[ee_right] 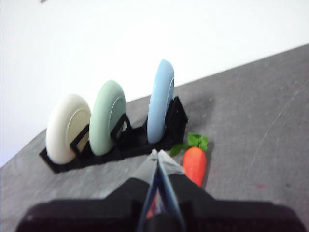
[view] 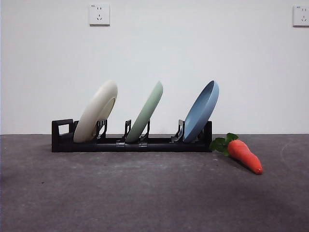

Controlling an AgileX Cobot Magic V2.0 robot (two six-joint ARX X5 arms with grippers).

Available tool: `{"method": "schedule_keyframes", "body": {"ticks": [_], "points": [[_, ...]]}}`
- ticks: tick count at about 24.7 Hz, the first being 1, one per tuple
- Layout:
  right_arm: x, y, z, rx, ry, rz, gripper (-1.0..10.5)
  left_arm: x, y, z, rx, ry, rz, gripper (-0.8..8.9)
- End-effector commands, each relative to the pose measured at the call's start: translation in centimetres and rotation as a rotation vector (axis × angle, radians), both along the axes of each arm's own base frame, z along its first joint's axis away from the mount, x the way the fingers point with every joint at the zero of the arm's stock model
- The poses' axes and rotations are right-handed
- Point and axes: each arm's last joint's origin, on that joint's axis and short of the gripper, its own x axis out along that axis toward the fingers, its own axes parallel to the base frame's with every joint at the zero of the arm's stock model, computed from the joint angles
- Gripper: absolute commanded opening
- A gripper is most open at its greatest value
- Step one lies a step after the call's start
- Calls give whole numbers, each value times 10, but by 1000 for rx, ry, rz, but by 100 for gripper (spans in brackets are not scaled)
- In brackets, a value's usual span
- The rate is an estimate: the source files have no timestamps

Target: Take the green plate from the plate rack,put the plate on the table,take the carrot from the table,put the carrot in the plate

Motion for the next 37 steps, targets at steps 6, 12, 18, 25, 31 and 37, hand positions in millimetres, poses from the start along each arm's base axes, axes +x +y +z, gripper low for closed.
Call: {"method": "schedule_keyframes", "body": {"ticks": [6, 12, 18, 25, 31, 37], "points": [[0, 4, 45, -146, 140, 166, -10, -3, -4, 40, 20, 31, -165, -8], [8, 6, 73, -288, 306, 268, -10, -3, -7, 64, 88, 93, -309, -8], [16, 8, 89, -375, 432, 386, -10, -2, -8, 77, 173, 170, -394, -8], [27, 10, 88, -372, 499, 425, 196, 1, -7, 81, 215, 232, -367, 215], [28, 10, 88, -367, 503, 417, 598, 3, -6, 81, 222, 238, -347, 566], [28, 10, 88, -361, 507, 415, 598, 23, -7, 89, 200, 226, -364, 566]]}}
